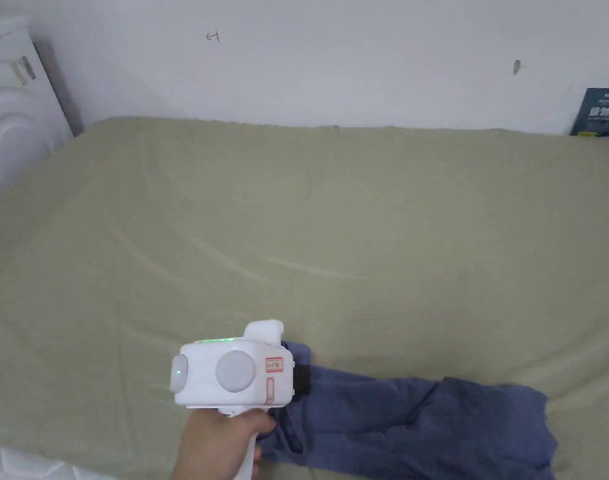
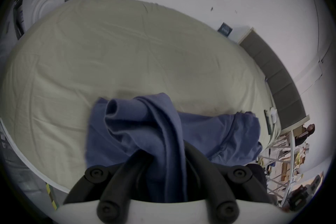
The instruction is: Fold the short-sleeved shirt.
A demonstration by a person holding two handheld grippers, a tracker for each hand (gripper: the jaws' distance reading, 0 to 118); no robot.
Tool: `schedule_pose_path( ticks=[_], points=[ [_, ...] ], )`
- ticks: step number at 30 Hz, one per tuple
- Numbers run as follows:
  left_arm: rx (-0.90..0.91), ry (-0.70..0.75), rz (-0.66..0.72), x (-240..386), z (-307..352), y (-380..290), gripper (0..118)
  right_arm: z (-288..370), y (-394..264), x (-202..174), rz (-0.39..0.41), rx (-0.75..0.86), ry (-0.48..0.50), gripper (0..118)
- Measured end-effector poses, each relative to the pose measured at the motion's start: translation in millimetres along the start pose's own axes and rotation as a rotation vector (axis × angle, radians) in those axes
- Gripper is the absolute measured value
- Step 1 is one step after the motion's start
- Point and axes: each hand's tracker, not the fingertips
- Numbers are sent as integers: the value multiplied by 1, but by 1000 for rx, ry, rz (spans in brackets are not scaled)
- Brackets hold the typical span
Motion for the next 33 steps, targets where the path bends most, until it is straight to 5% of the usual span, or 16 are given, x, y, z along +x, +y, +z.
schedule_pose_path(
  ticks=[4, 5, 7, 8, 12, 16, 17, 19, 26, 33],
  points=[
    [-66, 24, 2, 4, -22, -5, 6, 9, 0, 4, 4, 22, -28, 12],
    [-69, 14, -6, 4, -17, -4, 23, 11, 1, 4, 6, 26, -31, 12],
    [-33, -79, -38, 7, 6, -4, 88, 14, 1, 4, 8, 34, -33, 12],
    [45, -105, -74, 9, 23, -3, 108, 14, 1, 5, 6, 36, -34, 12],
    [281, -164, -92, -11, 79, -3, 107, 10, -3, 6, 5, 22, -41, 12],
    [271, -75, 79, -50, 81, -8, 103, 6, -9, 7, -4, 11, -47, 12],
    [245, -94, 103, -55, 76, -11, 79, 6, -10, 6, -11, 10, -48, 12],
    [155, -104, 102, -53, 53, -22, 11, 4, -10, 5, -18, 5, -49, 12],
    [66, -95, -19, 8, -30, -59, 9, 4, -9, 3, -13, -6, -61, 12],
    [148, -32, -137, 34, -27, -67, 9, 7, -7, 5, -14, -6, -82, 12]
  ],
)
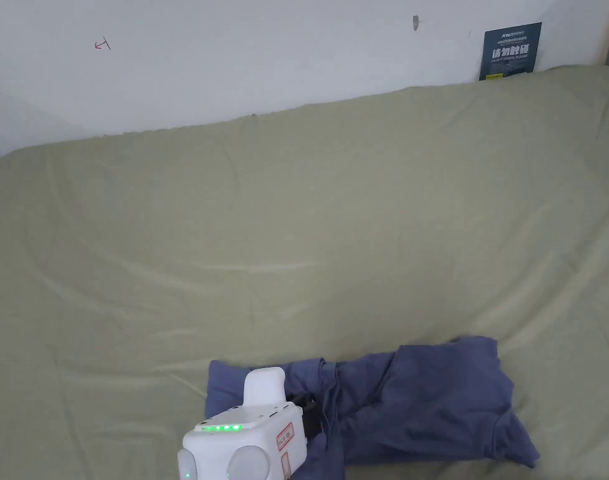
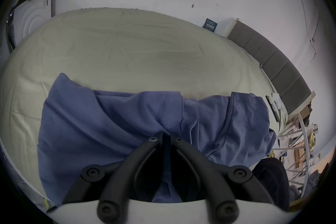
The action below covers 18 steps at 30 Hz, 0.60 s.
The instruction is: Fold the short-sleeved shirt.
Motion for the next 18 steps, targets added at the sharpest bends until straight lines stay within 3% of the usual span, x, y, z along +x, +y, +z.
schedule_pose_path(
  ticks=[6, 10, 13, 14, 15, 17, 18],
  points=[
    [166, 6, 56, -51, 66, 16, 9, -3, 0, -3, -4, -4, 3, 12],
    [159, 48, 197, -117, 97, 28, 9, -10, -1, -6, 3, -23, 15, 12],
    [103, -49, 272, -151, 102, 31, 9, -17, -3, -10, 8, -41, 31, 12],
    [84, -78, 288, -158, 100, 31, 20, -19, -4, -11, 6, -47, 36, 12],
    [78, -113, 328, -168, 99, 32, 42, -21, -4, -13, 6, -52, 42, 12],
    [80, -191, 440, -188, 90, 30, 108, -23, -5, -19, 17, -58, 50, 12],
    [118, -232, 506, -200, 87, 26, 113, -24, -5, -21, 24, -59, 52, 12]
  ],
)
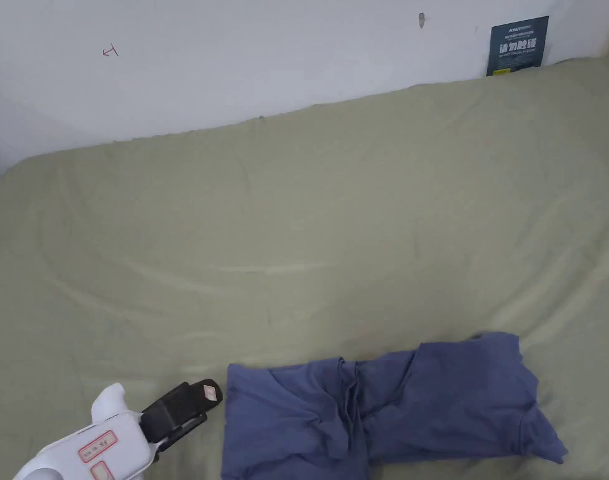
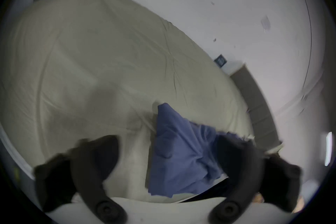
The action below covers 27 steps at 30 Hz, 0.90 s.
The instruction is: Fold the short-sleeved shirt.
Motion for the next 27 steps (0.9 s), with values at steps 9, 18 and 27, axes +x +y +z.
schedule_pose_path(
  ticks=[9, 18, 27],
  points=[
    [-238, -426, 376, -56, -68, -5, 112, -7, -4, -5, -7, -35, -15, 12],
    [-277, -156, 250, -28, -89, -16, 8, -13, 0, -13, -2, -36, -12, 12],
    [42, 27, 121, 7, -8, 11, 8, -9, -4, -10, -13, -25, 8, 12]
  ],
)
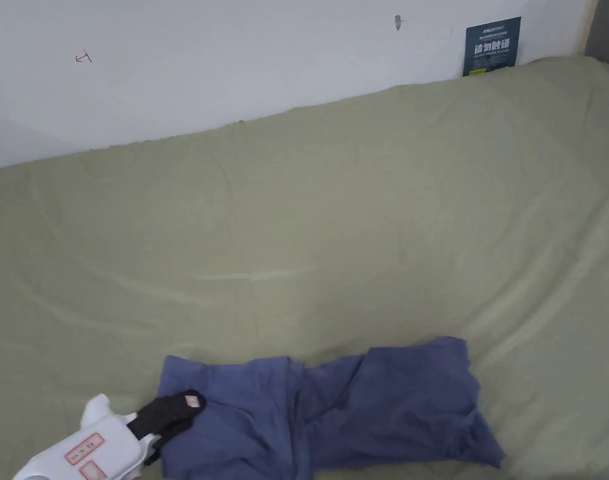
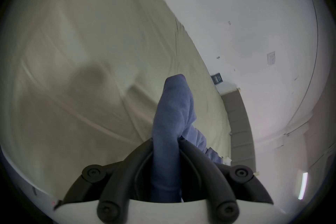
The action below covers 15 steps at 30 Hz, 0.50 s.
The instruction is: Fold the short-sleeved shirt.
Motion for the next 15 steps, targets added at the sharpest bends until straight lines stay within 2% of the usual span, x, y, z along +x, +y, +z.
schedule_pose_path(
  ticks=[4, 12, 15],
  points=[
    [-21, 90, -68, 21, 2, -8, 8, 2, -5, 2, -2, 0, 13, 12],
    [16, -36, -123, 138, -31, -96, 8, 12, -8, 4, -1, 22, 12, 12],
    [-12, -43, -220, 179, -66, -140, 8, 19, -11, 8, 6, 40, -15, 12]
  ],
)
